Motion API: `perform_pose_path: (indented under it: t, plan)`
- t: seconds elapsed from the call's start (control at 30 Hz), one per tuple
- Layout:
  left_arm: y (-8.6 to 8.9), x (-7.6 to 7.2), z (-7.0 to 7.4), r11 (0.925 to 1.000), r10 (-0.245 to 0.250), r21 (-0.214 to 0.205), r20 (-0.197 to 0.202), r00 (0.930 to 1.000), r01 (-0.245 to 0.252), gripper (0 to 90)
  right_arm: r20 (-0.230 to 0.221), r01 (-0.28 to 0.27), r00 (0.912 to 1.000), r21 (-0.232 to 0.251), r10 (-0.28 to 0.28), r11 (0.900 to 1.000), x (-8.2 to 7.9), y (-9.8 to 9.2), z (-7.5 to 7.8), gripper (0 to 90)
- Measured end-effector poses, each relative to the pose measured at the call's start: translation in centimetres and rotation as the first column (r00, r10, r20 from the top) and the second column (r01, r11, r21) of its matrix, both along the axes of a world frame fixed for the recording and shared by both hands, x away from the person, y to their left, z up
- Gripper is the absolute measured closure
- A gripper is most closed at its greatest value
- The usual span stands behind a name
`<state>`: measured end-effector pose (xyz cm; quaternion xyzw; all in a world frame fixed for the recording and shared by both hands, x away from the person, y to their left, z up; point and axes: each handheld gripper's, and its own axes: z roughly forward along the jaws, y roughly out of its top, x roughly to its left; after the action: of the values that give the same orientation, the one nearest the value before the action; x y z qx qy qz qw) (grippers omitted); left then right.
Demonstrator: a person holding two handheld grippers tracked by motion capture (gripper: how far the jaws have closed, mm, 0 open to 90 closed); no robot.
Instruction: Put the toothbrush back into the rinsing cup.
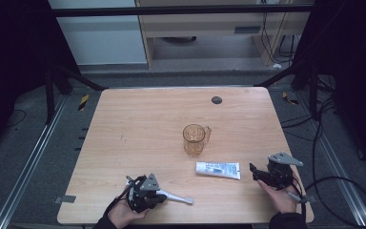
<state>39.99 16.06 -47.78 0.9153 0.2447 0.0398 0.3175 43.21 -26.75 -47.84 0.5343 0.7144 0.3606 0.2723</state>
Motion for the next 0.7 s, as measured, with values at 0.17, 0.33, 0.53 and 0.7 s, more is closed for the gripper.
perform_pose_path:
  t: [0.17, 0.33, 0.53, 0.7]
  plan:
    - [-0.22, 0.22, -0.20, 0.9999, 0.011, -0.003, -0.004, 0.9999, -0.011, 90.0, 0.000, 0.001, 1.0000, -0.002, -0.001, 1.0000, 0.04, -0.01, -0.03, 22.3]
    - [-0.43, 0.48, -0.34, 0.9999, 0.015, -0.004, -0.008, 0.9998, -0.015, 90.0, -0.006, 0.000, 1.0000, 0.004, 0.000, 1.0000, 0.06, 0.01, -0.02, 22.3]
    - [-0.69, 0.69, -0.48, 0.9996, 0.028, -0.005, -0.008, 0.9996, -0.028, 90.0, -0.004, 0.001, 1.0000, 0.001, -0.001, 1.0000, 0.09, -0.05, -0.04, 22.2]
    - [-0.75, 0.82, -0.48, 0.9994, 0.033, -0.006, -0.009, 0.9994, -0.033, 90.0, -0.006, 0.002, 1.0000, 0.001, -0.002, 1.0000, 0.11, -0.04, -0.05, 22.2]
